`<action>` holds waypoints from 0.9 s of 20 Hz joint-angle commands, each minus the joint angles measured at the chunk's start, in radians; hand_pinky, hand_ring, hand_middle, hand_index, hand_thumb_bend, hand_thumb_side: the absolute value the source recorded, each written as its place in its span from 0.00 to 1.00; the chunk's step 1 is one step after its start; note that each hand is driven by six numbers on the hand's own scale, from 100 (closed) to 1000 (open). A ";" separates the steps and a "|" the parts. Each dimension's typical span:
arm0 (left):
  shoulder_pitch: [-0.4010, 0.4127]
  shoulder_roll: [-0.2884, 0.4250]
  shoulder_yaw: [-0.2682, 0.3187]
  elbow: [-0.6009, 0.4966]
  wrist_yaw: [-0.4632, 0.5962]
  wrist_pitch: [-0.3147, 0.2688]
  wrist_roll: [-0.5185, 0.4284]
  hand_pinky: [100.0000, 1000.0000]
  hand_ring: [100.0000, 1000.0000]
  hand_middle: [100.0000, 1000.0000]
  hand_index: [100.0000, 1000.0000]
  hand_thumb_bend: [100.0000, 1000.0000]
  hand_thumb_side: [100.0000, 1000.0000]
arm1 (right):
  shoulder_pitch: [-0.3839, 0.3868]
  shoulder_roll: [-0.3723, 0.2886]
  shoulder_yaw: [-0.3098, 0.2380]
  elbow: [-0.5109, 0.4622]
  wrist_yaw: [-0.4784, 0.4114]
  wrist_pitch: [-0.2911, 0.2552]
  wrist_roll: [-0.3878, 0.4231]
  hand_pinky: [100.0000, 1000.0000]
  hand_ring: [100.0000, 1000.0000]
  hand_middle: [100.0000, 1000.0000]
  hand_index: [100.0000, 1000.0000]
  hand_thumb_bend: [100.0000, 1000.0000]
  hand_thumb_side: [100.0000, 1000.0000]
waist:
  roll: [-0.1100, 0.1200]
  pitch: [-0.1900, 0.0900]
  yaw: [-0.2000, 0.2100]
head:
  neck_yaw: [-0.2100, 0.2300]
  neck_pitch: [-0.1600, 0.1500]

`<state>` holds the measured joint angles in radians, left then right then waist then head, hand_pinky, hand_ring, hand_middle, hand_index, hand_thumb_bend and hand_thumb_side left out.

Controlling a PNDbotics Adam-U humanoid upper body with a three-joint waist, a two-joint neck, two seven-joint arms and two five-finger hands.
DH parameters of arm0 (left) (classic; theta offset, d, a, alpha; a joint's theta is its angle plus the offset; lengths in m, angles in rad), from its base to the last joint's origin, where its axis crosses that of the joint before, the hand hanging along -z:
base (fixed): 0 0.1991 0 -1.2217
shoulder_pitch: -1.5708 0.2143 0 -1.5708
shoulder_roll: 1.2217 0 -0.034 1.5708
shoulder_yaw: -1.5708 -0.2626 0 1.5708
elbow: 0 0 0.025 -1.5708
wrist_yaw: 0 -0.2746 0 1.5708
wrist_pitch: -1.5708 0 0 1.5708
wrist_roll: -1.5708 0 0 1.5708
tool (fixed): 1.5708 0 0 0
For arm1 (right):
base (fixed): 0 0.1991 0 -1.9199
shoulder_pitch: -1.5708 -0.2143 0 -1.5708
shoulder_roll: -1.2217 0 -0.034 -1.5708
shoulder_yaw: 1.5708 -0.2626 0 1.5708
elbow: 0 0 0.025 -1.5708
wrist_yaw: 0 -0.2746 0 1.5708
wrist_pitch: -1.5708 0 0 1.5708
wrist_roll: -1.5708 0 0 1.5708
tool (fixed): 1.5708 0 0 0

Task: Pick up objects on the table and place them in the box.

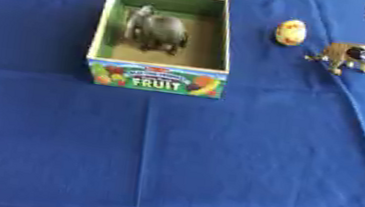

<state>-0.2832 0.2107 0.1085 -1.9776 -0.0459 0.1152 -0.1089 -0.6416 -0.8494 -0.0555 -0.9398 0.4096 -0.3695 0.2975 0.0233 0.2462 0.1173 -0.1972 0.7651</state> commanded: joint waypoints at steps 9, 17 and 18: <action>-0.007 0.020 0.010 -0.019 0.000 -0.003 0.003 0.55 0.55 0.62 0.69 0.10 0.45 | -0.009 -0.041 -0.017 0.054 0.044 0.004 -0.026 0.99 0.85 0.73 0.89 0.42 0.22 | 0.001 -0.017 -0.002 | -0.005 0.005; -0.007 0.019 0.010 -0.019 0.001 -0.004 0.002 0.55 0.55 0.62 0.69 0.10 0.46 | -0.015 -0.028 -0.011 0.094 0.079 0.001 -0.032 0.98 0.85 0.71 0.87 0.38 0.18 | 0.003 -0.017 0.000 | -0.007 0.005; -0.007 0.019 0.010 -0.019 0.001 -0.004 0.002 0.55 0.55 0.62 0.69 0.10 0.46 | -0.016 -0.027 -0.009 0.097 0.084 0.000 -0.031 0.98 0.84 0.70 0.86 0.37 0.18 | 0.003 -0.017 0.000 | -0.006 0.005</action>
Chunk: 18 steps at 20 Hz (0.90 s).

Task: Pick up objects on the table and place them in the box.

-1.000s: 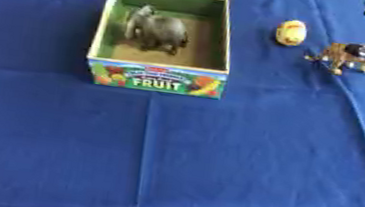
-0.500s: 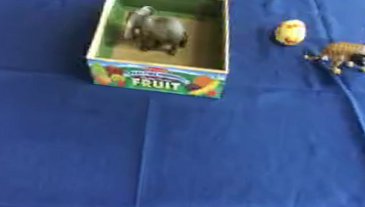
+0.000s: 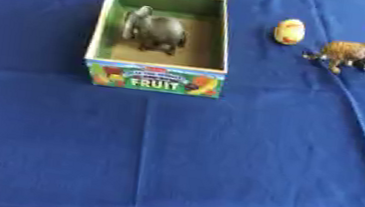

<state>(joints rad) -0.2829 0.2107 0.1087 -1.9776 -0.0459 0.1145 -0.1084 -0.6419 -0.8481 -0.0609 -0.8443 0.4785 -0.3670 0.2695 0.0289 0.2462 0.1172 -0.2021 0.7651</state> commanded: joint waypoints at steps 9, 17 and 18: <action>-0.008 0.018 0.009 -0.018 0.002 -0.003 0.000 0.55 0.55 0.62 0.69 0.10 0.46 | -0.022 -0.013 0.009 0.017 0.059 -0.014 0.020 0.98 0.84 0.67 0.82 0.32 0.15 | -0.002 -0.017 0.001 | -0.002 0.005; -0.009 0.017 0.008 -0.018 0.002 -0.003 -0.001 0.55 0.55 0.62 0.69 0.10 0.46 | -0.035 0.004 0.019 0.016 0.088 -0.028 0.032 0.97 0.82 0.61 0.77 0.29 0.13 | -0.002 -0.017 0.004 | -0.003 0.005; -0.009 0.017 0.008 -0.018 0.002 -0.004 0.000 0.55 0.55 0.62 0.69 0.10 0.46 | -0.036 0.006 0.020 0.014 0.090 -0.030 0.031 0.97 0.81 0.59 0.75 0.26 0.13 | -0.002 -0.017 0.005 | -0.003 0.005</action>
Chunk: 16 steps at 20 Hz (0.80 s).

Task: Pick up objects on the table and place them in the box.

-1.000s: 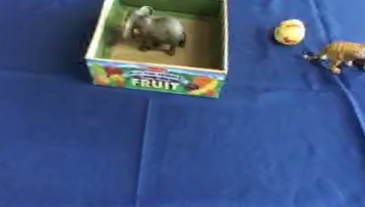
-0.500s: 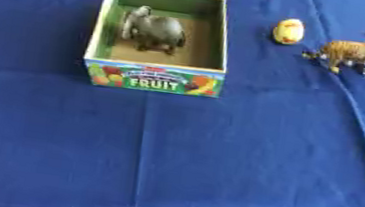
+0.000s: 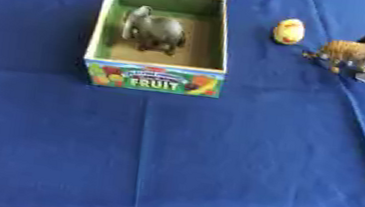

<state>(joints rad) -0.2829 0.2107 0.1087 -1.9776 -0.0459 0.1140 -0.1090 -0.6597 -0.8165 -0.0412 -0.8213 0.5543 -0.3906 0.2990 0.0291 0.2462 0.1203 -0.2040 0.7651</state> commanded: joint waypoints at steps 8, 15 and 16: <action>-0.009 0.016 0.008 -0.018 0.002 -0.003 -0.001 0.55 0.55 0.62 0.69 0.10 0.46 | -0.023 -0.017 0.005 -0.025 0.018 -0.015 -0.020 0.93 0.75 0.43 0.62 0.07 0.06 | -0.004 -0.016 0.004 | -0.001 0.005; -0.009 0.017 0.008 -0.018 0.002 -0.003 -0.001 0.55 0.56 0.62 0.69 0.10 0.46 | -0.026 -0.016 0.004 -0.044 0.000 -0.001 -0.068 0.90 0.71 0.37 0.57 0.00 0.00 | -0.004 -0.018 0.002 | 0.000 0.005; -0.010 0.017 0.008 -0.018 0.002 -0.003 -0.001 0.55 0.56 0.62 0.69 0.10 0.46 | -0.027 -0.016 0.005 -0.051 -0.005 0.000 -0.074 0.90 0.70 0.36 0.57 0.00 0.00 | -0.004 -0.018 0.002 | 0.001 0.005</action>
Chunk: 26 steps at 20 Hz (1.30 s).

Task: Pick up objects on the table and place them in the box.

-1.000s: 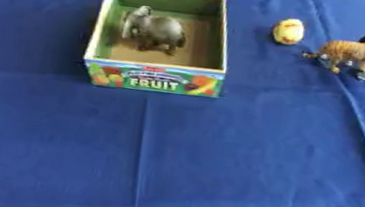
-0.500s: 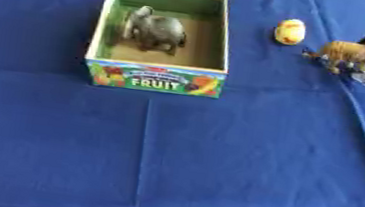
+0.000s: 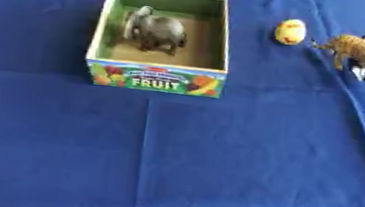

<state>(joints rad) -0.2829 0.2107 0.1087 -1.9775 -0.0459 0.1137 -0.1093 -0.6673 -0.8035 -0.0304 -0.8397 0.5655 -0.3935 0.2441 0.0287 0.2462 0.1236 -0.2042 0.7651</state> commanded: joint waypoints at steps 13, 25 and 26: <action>-0.006 0.020 0.007 -0.017 0.001 -0.003 -0.001 0.55 0.56 0.62 0.69 0.10 0.46 | -0.107 -0.028 0.045 -0.220 -0.111 0.006 0.020 0.90 0.69 0.34 0.55 0.00 0.00 | -0.008 -0.026 -0.004 | 0.003 0.005; -0.007 0.016 -0.003 -0.014 0.004 -0.005 -0.012 0.55 0.56 0.62 0.69 0.10 0.46 | -0.302 0.119 0.141 -0.271 -0.076 0.021 0.101 0.89 0.68 0.33 0.53 0.00 0.00 | -0.008 -0.038 0.025 | -0.018 0.005; -0.007 0.016 -0.004 -0.013 0.005 -0.005 -0.014 0.55 0.56 0.62 0.69 0.09 0.46 | -0.316 0.137 0.146 -0.263 -0.068 0.018 0.106 0.89 0.68 0.33 0.53 0.00 0.00 | -0.007 -0.038 0.029 | -0.020 0.005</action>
<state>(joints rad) -0.2818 0.2107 0.1063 -1.9769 -0.0453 0.1102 -0.1189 -0.9555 -0.6646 0.1156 -1.0980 0.4849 -0.3729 0.3428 0.0227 0.2293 0.1543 -0.2193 0.7651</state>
